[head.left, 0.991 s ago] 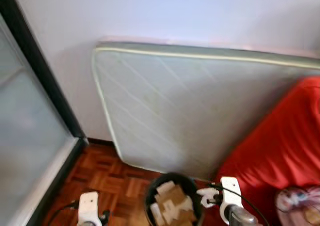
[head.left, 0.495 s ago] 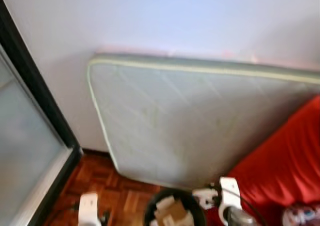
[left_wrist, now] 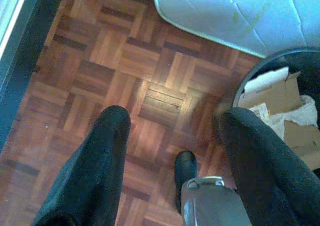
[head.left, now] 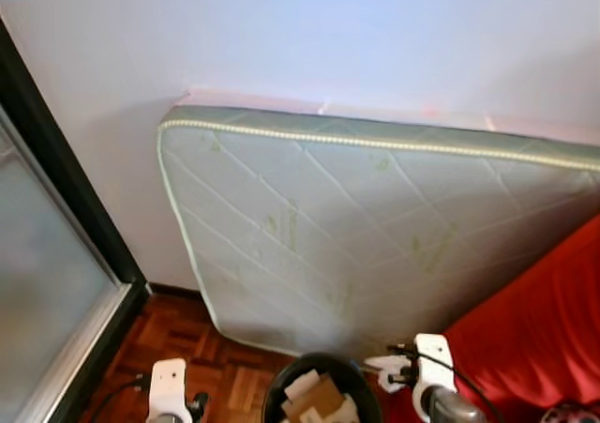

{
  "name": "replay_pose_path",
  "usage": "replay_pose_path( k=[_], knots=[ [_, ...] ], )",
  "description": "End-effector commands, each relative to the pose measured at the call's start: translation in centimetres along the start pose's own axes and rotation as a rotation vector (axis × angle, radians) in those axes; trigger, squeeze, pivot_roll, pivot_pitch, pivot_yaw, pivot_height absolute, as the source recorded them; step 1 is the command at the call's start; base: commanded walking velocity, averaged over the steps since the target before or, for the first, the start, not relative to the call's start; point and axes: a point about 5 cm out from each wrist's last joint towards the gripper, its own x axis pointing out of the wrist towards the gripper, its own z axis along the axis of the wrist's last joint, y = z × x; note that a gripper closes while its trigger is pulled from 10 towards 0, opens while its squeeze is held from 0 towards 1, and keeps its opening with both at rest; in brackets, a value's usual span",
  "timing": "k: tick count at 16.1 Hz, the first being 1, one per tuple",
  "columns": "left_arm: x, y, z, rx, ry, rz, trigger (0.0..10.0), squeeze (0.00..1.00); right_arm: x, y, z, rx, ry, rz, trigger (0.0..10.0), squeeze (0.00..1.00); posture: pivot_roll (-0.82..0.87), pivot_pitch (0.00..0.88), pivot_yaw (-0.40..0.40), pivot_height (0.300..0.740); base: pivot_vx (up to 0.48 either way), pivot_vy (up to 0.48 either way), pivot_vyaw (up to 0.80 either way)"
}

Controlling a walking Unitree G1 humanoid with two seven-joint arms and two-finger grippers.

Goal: Clean up the room

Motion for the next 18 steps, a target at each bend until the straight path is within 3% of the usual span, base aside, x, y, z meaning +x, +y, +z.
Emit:
replay_pose_path(
  k=[1, 9, 18],
  knots=[
    [-0.14, -0.02, -0.79, -0.001, 0.033, 0.003, 10.0, 0.0, -0.12, -0.44, -0.46, 0.003, 0.014, -0.01, 10.0, 0.0, -0.05, 0.0, -0.012, 0.74, 0.0, 0.0, 0.0],
    [-0.15, -0.02, -0.75, -0.008, 0.028, 0.002, 10.0, 0.0, -0.11, -0.39, -0.44, 0.01, 0.009, -0.006, 10.0, 0.0, -0.05, 0.0, -0.012, 0.74, 0.0, 0.0, 0.0],
    [-0.14, 0.0, -0.73, -0.008, 0.027, 0.003, 10.0, 0.0, -0.11, -0.35, -0.42, 0.007, 0.009, -0.001, 10.0, 0.0, -0.05, 0.0, -0.011, 0.74, 0.295, 0.0, 0.0]
  ],
)
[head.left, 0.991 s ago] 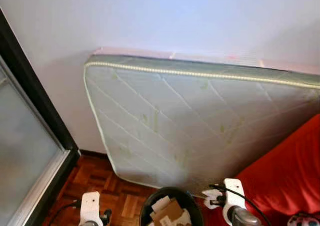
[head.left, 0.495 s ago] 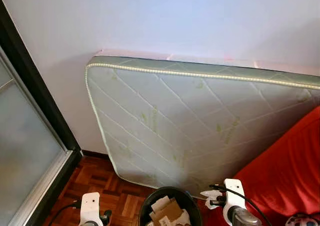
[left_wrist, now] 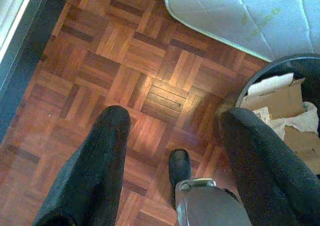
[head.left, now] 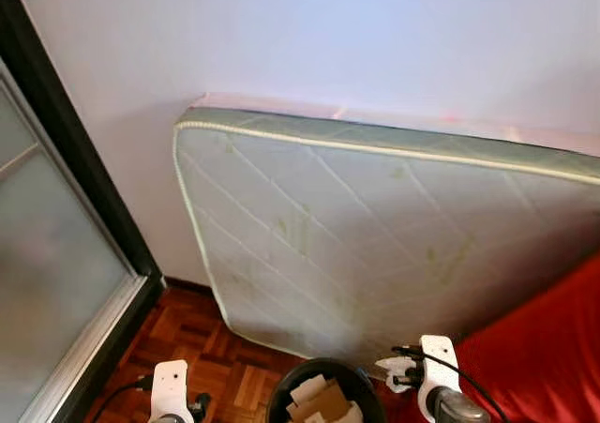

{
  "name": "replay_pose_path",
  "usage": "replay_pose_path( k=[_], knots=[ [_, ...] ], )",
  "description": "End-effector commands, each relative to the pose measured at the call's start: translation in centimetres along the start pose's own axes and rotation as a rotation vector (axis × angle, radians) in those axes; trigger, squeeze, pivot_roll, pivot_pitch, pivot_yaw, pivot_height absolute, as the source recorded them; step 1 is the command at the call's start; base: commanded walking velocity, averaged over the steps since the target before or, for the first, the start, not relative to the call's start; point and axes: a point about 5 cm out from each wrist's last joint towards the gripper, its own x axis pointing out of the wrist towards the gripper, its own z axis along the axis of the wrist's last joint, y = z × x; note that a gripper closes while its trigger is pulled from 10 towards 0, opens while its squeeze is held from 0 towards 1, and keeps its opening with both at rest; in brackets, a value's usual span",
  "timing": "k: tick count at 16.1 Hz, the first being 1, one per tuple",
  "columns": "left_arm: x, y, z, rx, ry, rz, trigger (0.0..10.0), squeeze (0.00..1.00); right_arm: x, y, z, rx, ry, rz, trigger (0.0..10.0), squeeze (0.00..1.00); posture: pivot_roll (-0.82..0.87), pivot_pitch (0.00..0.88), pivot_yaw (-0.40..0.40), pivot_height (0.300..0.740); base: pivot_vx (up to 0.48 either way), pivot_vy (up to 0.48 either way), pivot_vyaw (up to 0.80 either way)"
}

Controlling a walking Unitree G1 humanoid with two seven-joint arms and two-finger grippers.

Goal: Clean up the room

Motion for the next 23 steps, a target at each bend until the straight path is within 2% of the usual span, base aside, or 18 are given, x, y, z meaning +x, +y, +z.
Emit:
replay_pose_path(
  k=[1, 14, 20, 23],
  knots=[
    [-0.06, 0.11, -0.36, -0.003, 0.017, 0.005, 10.0, 0.0, -0.02, -0.1, -0.09, 0.006, 0.001, -0.004, 10.0, 0.0, -0.05, 0.0, -0.011, 0.74, 0.296, 0.0, 0.0],
    [-0.05, 0.16, -0.25, 0.004, 0.009, 0.006, 10.0, 0.0, -0.02, -0.08, -0.09, 0.016, 0.0, -0.01, 10.0, 0.0, -0.05, 0.0, -0.008, 0.74, 0.019, 0.0, 0.0],
    [-0.06, 0.24, -0.25, 0.009, 0.007, 0.014, 10.0, 0.0, -0.04, -0.1, -0.04, 0.055, -0.024, -0.028, 10.0, 0.0, -0.05, 0.0, -0.006, 0.74, 0.0, 0.0, 0.0],
    [-0.12, 0.44, -0.07, 0.012, -0.024, 0.029, 10.0, 0.0, -0.09, -0.03, 0.14, 0.094, -0.076, -0.047, 10.0, 0.0, -0.04, 0.0, 0.003, 0.74, 0.0, 0.0, 0.0]
  ],
)
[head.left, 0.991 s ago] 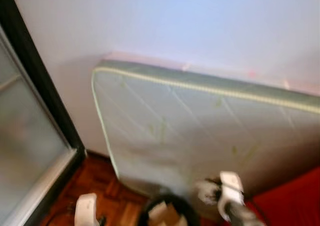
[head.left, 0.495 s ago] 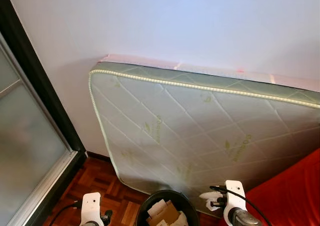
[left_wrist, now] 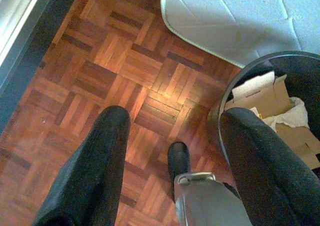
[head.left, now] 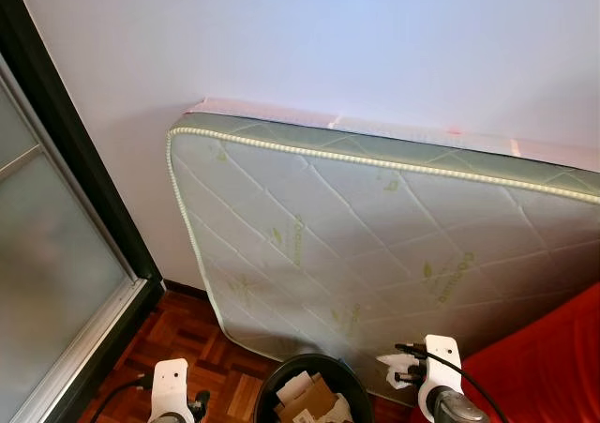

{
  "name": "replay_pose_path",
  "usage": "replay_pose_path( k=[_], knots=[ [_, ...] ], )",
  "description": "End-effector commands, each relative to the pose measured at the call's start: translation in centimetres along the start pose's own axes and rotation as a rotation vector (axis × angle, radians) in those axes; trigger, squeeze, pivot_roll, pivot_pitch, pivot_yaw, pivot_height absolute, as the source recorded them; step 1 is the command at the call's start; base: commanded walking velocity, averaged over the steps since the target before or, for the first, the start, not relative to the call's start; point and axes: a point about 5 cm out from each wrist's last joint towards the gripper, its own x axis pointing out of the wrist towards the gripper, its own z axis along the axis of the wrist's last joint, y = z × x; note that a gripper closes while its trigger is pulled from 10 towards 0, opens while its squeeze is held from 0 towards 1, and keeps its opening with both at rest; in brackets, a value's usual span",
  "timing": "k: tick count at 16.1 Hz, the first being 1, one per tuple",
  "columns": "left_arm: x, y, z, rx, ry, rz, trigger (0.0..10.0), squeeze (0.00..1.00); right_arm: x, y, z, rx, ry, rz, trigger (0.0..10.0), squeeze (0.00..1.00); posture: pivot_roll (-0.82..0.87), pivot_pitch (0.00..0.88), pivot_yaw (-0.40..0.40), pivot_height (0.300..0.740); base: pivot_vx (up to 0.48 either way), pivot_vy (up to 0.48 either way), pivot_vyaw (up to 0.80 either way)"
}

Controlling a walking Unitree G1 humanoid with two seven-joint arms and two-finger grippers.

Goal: Clean up the room

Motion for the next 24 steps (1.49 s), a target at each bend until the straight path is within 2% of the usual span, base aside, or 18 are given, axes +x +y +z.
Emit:
replay_pose_path(
  k=[1, 6, 9, 11, 12, 13, 14, 19, 24],
  knots=[
    [-0.1, 0.5, -0.3, 0.011, -0.007, 0.021, 10.0, 0.0, -0.1, 0.0, 0.1, 0.028, -0.037, -0.002, 10.0, 0.0, -0.04, 0.0, 0.007, 0.74, 0.0, 0.0, 0.0],
    [-0.4, 0.9, 0.1, -0.003, -0.085, 0.049, 10.0, 0.0, -0.2, 0.4, 0.3, 0.035, -0.098, 0.041, 10.0, 0.0, -0.05, 0.0, 0.035, 0.74, 0.0, 0.0, 0.0],
    [-0.6, 1.1, 0.6, -0.001, -0.177, 0.076, 10.0, 0.0, -0.4, 0.5, 0.9, 0.066, -0.195, 0.076, 10.0, 0.0, -0.06, 0.0, 0.042, 0.74, 0.0, 0.0, 0.0],
    [-0.8, 1.0, 0.6, -0.047, -0.223, 0.078, 10.0, 0.0, -0.5, 0.5, 0.9, 0.062, -0.225, 0.094, 10.0, 0.0, -0.06, 0.0, 0.031, 0.74, 0.0, 0.0, 0.0],
    [-0.6, 0.7, 2.8, -0.05, -0.324, 0.071, 10.0, 0.0, -0.6, 0.5, 0.9, 0.063, -0.239, 0.097, 10.0, 0.0, -0.06, 0.0, 0.03, 0.74, 0.0, 0.0, 0.0],
    [-0.4, -0.3, 8.5, -0.034, -0.526, 0.053, 10.0, 0.0, -0.7, 0.4, 1.0, 0.062, -0.253, 0.102, 10.0, 0.0, -0.06, 0.0, 0.029, 0.74, 0.0, 0.0, 0.0],
    [-0.6, -0.9, 10.9, -0.023, -0.614, 0.04, 10.0, 0.0, -0.8, 0.4, 0.9, 0.058, -0.265, 0.108, 10.0, 0.0, -0.07, 0.0, 0.028, 0.74, 0.0, 0.0, 0.0],
    [-1.1, -1.0, 12.1, -0.032, -0.708, 0.049, 10.0, 0.0, -1.1, 0.2, 0.6, 0.068, -0.299, 0.122, 10.0, 0.0, -0.06, 0.0, 0.022, 0.74, 0.0, 0.0, 0.0],
    [-1.5, -1.6, 11.7, -0.032, -0.732, 0.036, 10.0, 0.0, -1.4, 0.2, 0.4, 0.1, -0.338, 0.151, 10.0, 0.0, -0.07, 0.0, 0.018, 0.74, 0.0, 0.0, 0.0]
  ],
)
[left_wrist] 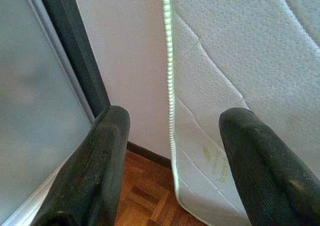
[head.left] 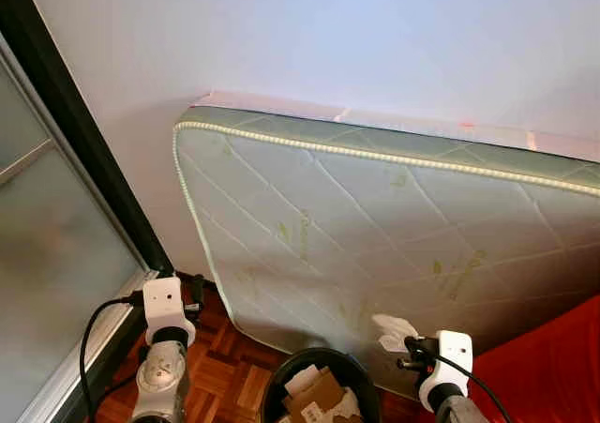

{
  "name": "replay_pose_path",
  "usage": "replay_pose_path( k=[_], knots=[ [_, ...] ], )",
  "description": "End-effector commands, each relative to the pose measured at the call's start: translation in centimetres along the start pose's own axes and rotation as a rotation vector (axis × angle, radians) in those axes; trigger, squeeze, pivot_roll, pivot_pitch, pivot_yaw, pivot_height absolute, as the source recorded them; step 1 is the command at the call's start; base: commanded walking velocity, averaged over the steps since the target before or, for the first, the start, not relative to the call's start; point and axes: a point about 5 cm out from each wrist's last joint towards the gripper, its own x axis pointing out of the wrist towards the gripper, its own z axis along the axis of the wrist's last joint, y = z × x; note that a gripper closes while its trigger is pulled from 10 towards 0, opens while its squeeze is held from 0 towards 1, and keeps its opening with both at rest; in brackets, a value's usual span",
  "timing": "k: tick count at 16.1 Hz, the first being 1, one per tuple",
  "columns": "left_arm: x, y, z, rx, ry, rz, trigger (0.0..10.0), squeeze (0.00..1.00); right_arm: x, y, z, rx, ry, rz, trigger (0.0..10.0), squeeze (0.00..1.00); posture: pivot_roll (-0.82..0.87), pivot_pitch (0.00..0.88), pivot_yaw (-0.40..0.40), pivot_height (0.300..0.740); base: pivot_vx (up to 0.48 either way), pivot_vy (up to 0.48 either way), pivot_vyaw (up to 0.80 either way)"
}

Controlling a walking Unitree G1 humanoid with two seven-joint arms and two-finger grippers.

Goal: Clean up the room

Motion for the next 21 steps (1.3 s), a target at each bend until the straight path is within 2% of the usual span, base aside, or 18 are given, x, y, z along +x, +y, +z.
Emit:
replay_pose_path(
  k=[1, 4, 5, 6, 7, 9, 14, 19, 21],
  knots=[
    [0.0, -0.3, 0.3, -0.012, -0.022, -0.002, 10.0, 0.0, -0.2, -0.1, -0.1, -0.004, -0.009, 0.008, 10.0, 0.0, -0.07, 0.0, 0.018, 0.74, 0.0, 0.0, 0.0],
    [0.1, -0.9, 0.8, -0.011, -0.046, -0.024, 10.0, 0.0, -0.2, -0.1, 0.2, -0.006, -0.047, 0.011, 10.0, 0.0, -0.06, 0.0, 0.026, 0.74, 0.0, 0.0, 0.0],
    [0.4, -0.9, 1.2, 0.0, -0.059, -0.035, 10.0, 0.0, -0.2, 0.0, 0.4, 0.037, -0.072, 0.006, 10.0, 0.0, -0.06, 0.0, 0.03, 0.74, 0.0, 0.0, 0.0],
    [0.6, -0.8, 1.3, 0.002, -0.061, -0.034, 10.0, 0.0, 1.8, 1.4, 4.4, 0.012, -0.204, 0.045, 10.0, 0.0, -0.06, 0.009, 0.035, 0.74, 0.0, 0.0, 0.0],
    [0.7, -0.7, 1.5, 0.003, -0.063, -0.032, 10.0, 0.0, 3.7, 3.5, 10.0, -0.022, -0.378, 0.095, 10.0, 0.0, -0.06, 0.018, 0.037, 0.74, 0.0, 0.0, 0.0],
    [1.2, -0.5, 2.1, 0.011, -0.076, -0.03, 10.0, 0.0, 4.3, 5.0, 12.7, -0.019, -0.469, 0.118, 10.0, 0.0, -0.05, 0.034, 0.049, 0.74, 0.0, 0.0, 0.0],
    [1.7, -1.1, 2.7, 0.01, -0.09, -0.049, 10.0, 0.0, 4.3, 5.4, 12.7, -0.005, -0.482, 0.117, 10.0, 0.0, -0.07, 0.036, 0.069, 0.74, 0.0, 0.0, 0.0],
    [1.9, -1.3, 3.1, 0.0, -0.101, -0.041, 10.0, 0.0, 4.4, 5.3, 12.2, -0.016, -0.438, 0.124, 10.0, 0.0, -0.06, 0.037, 0.049, 0.74, 0.0, 0.0, 0.0],
    [2.1, -1.1, 3.2, 0.002, -0.098, -0.035, 10.0, 0.0, 4.8, 5.4, 12.0, -0.038, -0.38, 0.113, 10.0, 0.0, -0.06, 0.026, 0.051, 0.74, 0.0, 0.0, 0.0]
  ],
)
